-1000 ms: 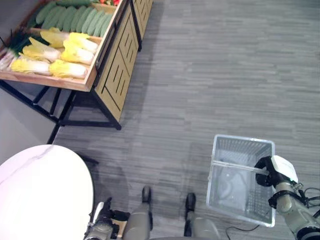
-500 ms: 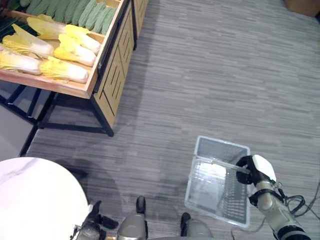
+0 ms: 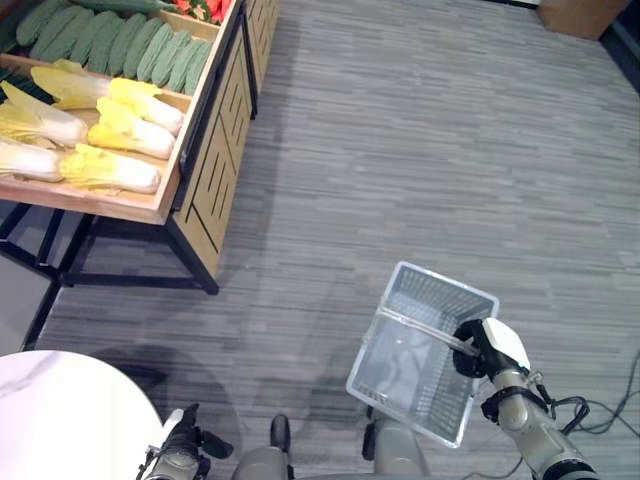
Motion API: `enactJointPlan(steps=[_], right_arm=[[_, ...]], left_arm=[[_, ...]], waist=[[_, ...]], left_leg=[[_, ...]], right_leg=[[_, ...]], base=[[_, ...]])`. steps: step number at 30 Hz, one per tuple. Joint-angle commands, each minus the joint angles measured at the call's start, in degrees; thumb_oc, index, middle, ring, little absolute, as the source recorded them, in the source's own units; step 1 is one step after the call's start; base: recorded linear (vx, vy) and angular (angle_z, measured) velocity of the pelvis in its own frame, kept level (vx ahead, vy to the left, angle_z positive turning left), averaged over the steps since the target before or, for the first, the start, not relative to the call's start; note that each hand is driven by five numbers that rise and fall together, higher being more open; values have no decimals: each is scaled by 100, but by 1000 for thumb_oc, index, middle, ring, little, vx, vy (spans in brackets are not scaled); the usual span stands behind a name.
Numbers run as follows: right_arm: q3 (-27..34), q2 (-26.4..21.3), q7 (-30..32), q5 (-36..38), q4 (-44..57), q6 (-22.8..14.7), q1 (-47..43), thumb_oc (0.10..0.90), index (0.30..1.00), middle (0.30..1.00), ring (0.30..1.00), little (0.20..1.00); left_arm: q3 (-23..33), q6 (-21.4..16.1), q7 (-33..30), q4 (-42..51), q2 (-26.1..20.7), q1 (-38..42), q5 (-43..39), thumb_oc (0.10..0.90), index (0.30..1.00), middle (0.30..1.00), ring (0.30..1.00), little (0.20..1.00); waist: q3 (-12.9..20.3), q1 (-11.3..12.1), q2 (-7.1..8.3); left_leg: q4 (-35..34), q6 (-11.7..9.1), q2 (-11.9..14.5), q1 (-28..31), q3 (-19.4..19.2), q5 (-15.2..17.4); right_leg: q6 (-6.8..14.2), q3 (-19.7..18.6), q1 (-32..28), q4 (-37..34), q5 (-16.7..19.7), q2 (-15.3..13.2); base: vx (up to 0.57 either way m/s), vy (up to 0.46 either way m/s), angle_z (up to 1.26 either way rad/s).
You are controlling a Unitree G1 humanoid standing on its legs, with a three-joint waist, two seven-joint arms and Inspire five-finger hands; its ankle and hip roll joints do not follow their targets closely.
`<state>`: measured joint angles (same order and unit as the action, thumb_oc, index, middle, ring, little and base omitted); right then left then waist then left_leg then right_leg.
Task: Get the vegetables into the basket
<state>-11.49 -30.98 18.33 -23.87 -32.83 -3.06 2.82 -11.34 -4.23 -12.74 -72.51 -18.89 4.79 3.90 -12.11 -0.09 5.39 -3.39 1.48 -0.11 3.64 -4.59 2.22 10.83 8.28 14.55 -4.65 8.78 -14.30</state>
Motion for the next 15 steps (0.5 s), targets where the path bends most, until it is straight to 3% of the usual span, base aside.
enactJointPlan(steps=[1, 3, 4, 6, 9, 10, 14, 15], right_arm=[[481, -521, 380, 42, 489, -159, -426, 400, 300, 300, 300, 300], [472, -580, 322, 50, 515, -183, -350, 400, 300, 300, 300, 300], [497, -685, 337, 91, 537, -227, -299, 400, 300, 300, 300, 300], [503, -722, 380, 117, 549, -237, -299, 400, 300, 300, 300, 300], [621, -884, 463, 216, 666, -280, -147, 400, 300, 300, 300, 300], [679, -918, 490, 226, 647, -266, -114, 400, 300, 300, 300, 300], [818, -965, 589, 290, 718, -292, -81, 400, 300, 300, 300, 300], [818, -943, 604, 291, 706, -289, -81, 400, 300, 300, 300, 300]], left_arm=[[159, -131, -163, 179, -172, 219, -39, 900, 1000, 1000, 1000, 1000], [197, -111, -175, 167, -140, 169, -102, 900, 1000, 1000, 1000, 1000], [251, -94, -190, 138, -84, 126, -166, 900, 1000, 1000, 1000, 1000], [228, -98, -199, 135, -55, 132, -164, 900, 1000, 1000, 1000, 1000], [170, -36, -223, 110, 21, 178, -122, 900, 1000, 1000, 1000, 1000], [151, -29, -237, 122, 43, 185, -120, 900, 1000, 1000, 1000, 1000], [69, -15, -271, 94, 115, 199, -84, 900, 1000, 1000, 1000, 1000], [60, -18, -279, 86, 119, 186, -73, 900, 1000, 1000, 1000, 1000]], waist=[[53, -43, -20], [139, -77, -97], [150, -73, -158], [122, -84, -171], [-9, -107, -116], [-37, -82, -124], [-172, 77, -64], [-169, 105, -46]], left_leg=[[586, -490, 521, 385, 426, 440], [852, -606, 687, 405, 541, 235], [1381, -743, 813, 257, 626, -179], [1648, -764, 856, 84, 646, -326], [2799, -769, 1150, -530, 372, -983], [2729, -746, 1151, -662, 338, -1020], [2088, -582, 756, -1568, 196, -414], [1866, -568, 718, -1686, 181, -404]], right_leg=[[197, -29, 115, 659, 420, 214], [52, 46, 21, 743, 300, 410], [-137, 147, -86, 826, 99, 586], [-222, 192, -133, 832, 27, 633], [-601, 363, -459, 887, -419, 823], [-621, 397, -536, 874, -507, 851], [-520, 456, -843, 748, -693, 796], [-505, 439, -867, 731, -730, 780]], base=[[490, -342, 51], [346, -292, 32], [333, -314, -1], [200, -256, -2], [282, -346, 16], [277, -270, 23], [234, -106, 31], [257, -5, 24]])
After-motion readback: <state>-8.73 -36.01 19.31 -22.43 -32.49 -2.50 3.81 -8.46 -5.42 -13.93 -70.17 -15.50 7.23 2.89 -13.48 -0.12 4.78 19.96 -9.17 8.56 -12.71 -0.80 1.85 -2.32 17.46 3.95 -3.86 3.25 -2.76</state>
